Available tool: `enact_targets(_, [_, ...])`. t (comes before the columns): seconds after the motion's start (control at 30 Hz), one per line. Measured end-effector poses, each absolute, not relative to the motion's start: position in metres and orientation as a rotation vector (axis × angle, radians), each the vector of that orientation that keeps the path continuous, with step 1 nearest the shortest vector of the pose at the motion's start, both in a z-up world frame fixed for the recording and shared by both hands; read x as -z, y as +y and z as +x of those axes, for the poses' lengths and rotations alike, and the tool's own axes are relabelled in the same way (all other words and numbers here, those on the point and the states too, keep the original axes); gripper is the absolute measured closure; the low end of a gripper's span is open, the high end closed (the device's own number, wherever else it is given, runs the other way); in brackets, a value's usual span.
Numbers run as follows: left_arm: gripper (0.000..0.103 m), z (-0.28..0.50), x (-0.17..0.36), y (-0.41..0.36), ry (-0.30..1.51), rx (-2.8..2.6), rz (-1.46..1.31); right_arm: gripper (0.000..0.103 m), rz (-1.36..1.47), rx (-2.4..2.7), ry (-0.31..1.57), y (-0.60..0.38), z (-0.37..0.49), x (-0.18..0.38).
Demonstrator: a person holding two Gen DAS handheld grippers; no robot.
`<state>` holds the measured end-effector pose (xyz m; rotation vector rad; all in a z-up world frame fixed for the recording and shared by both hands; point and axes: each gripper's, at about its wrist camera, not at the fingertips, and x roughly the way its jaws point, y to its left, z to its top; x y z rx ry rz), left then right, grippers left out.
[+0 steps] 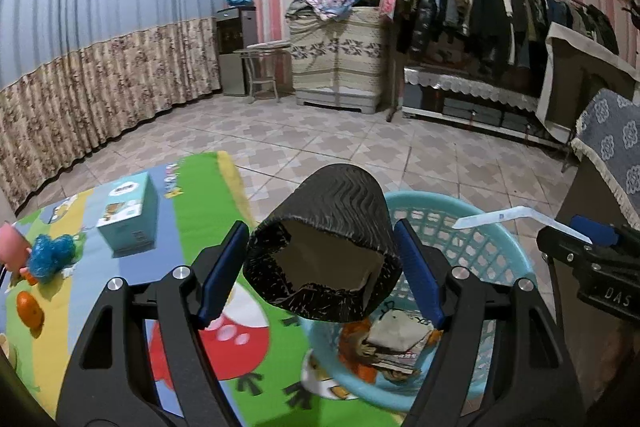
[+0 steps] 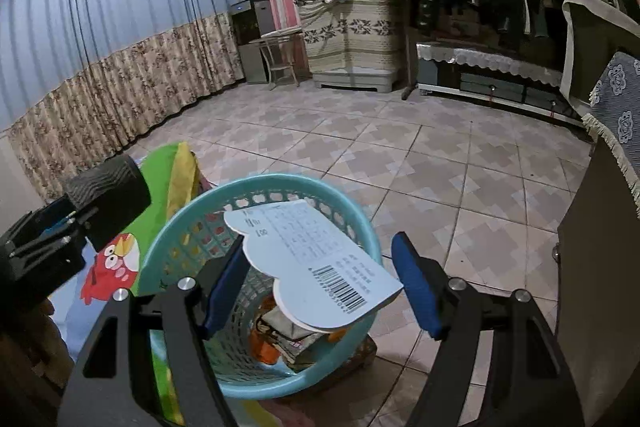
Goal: Collect trash
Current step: 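Open the left tool over the basket while the right tool releases the white card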
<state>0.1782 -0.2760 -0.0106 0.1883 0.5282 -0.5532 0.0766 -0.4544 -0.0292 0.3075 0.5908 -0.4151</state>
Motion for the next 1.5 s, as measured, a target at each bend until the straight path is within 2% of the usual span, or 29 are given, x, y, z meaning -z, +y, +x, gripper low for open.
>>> enact_targets(0.43, [0.029,0.184,0.030,-0.313,0.569,0.612,0.213,0.032,0.314,0.434,0.598,-0.458,0.077,0.030])
enact_targets(0.57, [0.025,0.189,0.029,-0.311,0.559,0.589,0.218,0.032,0.315,0.433,0.603,-0.458,0.077,0.034])
enact_targets(0.7, [0.023,0.198,0.025,-0.301,0.556,0.547,0.215,0.032,0.305,0.427,0.612,-0.454,0.080,0.038])
enact_targets(1.03, [0.007,0.201,0.002,-0.252,0.508,0.451,0.174,0.032,0.243,0.383,0.663,-0.426,0.108,0.044])
enact_targets(1.27, [0.006,0.195,0.000,-0.218,0.505,0.399,0.168,0.031,0.212,0.358,0.746,-0.406,0.136,0.058])
enact_targets(1.37, [0.006,0.196,0.000,-0.205,0.514,0.381,0.147,0.016,0.213,0.349,0.760,-0.403,0.142,0.063])
enact_targets(1.5, [0.006,0.198,-0.002,-0.194,0.507,0.359,0.143,0.011,0.205,0.340,0.759,-0.396,0.144,0.064])
